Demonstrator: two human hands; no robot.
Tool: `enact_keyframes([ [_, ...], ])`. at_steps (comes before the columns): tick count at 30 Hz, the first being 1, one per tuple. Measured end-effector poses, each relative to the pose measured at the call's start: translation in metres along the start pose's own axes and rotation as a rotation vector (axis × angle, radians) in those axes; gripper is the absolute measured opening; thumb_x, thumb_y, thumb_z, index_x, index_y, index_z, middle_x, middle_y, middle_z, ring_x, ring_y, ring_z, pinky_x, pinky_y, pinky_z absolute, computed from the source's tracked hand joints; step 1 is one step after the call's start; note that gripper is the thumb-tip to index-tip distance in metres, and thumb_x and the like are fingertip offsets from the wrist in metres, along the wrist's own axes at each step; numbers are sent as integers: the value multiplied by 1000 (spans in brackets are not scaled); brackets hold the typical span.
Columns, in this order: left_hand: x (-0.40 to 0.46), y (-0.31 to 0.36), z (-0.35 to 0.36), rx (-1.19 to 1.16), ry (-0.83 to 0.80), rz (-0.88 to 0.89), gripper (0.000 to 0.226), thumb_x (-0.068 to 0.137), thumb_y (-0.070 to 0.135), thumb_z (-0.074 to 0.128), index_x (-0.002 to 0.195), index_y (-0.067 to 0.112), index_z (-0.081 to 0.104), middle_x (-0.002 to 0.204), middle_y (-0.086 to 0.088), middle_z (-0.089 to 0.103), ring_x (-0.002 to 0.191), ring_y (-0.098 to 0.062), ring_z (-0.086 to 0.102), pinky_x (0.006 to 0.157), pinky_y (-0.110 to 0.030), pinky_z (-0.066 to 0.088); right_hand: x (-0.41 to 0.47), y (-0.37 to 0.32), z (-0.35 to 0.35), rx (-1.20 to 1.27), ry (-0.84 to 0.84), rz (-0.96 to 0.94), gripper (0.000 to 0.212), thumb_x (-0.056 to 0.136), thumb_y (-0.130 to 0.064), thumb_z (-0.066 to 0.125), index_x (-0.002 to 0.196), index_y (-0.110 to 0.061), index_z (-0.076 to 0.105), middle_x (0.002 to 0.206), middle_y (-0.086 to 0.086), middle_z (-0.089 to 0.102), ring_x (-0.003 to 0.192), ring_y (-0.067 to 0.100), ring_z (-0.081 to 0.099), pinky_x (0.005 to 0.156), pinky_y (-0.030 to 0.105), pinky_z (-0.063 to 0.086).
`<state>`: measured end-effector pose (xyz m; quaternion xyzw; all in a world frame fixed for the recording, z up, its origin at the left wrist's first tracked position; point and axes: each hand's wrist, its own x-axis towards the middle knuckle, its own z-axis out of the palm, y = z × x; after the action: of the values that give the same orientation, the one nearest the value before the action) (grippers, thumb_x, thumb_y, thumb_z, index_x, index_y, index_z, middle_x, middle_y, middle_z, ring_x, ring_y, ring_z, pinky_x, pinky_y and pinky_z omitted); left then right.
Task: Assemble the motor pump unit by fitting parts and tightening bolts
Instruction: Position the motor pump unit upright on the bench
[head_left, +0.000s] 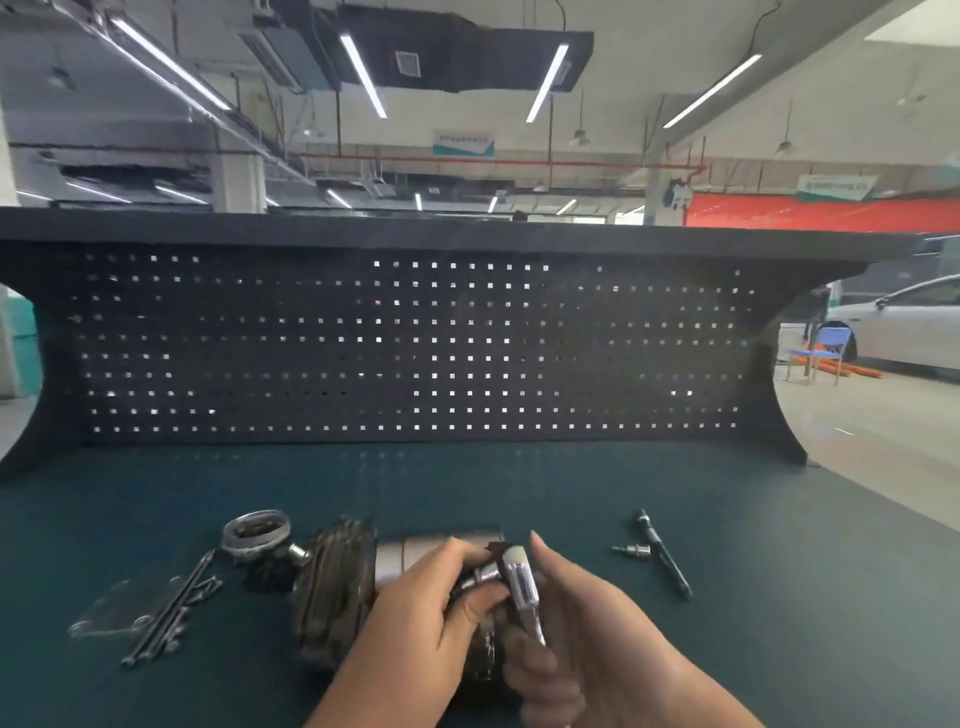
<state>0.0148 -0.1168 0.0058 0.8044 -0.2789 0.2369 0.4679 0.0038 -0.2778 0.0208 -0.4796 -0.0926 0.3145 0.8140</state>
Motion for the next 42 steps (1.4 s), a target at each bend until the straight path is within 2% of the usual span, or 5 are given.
enact_keyframes([
  [14,7,-31,1,22,246,-232,34,99,32,41,71,26,59,62,12,60,62,-3,56,59,-15,38,-1,-34,-27,352,328,-269,35,86,-36,54,64,-10,55,44,-4,30,27,4,26,26,10,19],
  [21,21,-32,-19,-1194,312,-734,38,88,52,50,78,15,50,55,2,45,40,-9,38,35,-19,29,-23,-63,-140,-964,1386,-110,51,79,-40,76,61,-8,40,52,5,38,48,21,37,53,29,31],
  [26,20,-25,-19,-1165,240,-714,34,76,31,66,57,19,40,49,5,32,37,-7,31,34,-19,24,3,-54,-176,-1390,1333,216,8,84,-19,61,91,-17,59,73,-2,54,70,18,55,54,22,39],
  [31,22,-23,-21,-1176,209,-742,43,72,29,63,41,17,35,40,3,23,31,-10,23,33,-20,22,2,-54,-187,-1278,1367,204,24,82,-19,63,67,-9,47,64,2,52,53,16,47,42,22,32],
  [42,20,-15,-11,-1117,75,-803,19,73,13,67,68,-2,77,79,-21,73,41,-21,60,38,-27,50,-26,-68,-147,-500,1214,-556,14,76,14,58,69,3,53,46,15,57,30,9,30,33,16,23],
])
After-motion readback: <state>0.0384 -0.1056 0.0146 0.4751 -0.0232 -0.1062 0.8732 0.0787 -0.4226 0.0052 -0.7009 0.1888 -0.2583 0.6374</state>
